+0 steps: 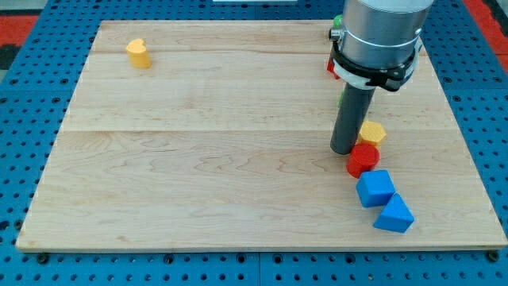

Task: Move the yellow heart closer to green star and red star

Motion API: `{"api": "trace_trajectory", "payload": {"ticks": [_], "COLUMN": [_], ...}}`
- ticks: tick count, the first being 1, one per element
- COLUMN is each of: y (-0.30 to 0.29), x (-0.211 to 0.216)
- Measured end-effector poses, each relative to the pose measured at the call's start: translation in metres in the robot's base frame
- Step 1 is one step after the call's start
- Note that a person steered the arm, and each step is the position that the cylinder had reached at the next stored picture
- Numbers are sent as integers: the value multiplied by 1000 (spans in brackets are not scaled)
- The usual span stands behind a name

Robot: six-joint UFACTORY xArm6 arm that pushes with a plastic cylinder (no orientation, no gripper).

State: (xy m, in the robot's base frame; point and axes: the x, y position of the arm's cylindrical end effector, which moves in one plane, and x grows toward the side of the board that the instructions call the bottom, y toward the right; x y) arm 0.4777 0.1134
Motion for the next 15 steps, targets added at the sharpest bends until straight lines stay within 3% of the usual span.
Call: {"api": "trace_trajectory", "payload": {"ticks": [1, 2, 3, 4, 5, 7, 8, 10, 11, 12, 13, 15], "y": [-27, -11, -34, -134, -250, -354, -296, -178, -226, -208, -138, -53], "x": [-32, -60, -63, -73, -112, -204, -214, -161, -184, -195, -180, -149]}}
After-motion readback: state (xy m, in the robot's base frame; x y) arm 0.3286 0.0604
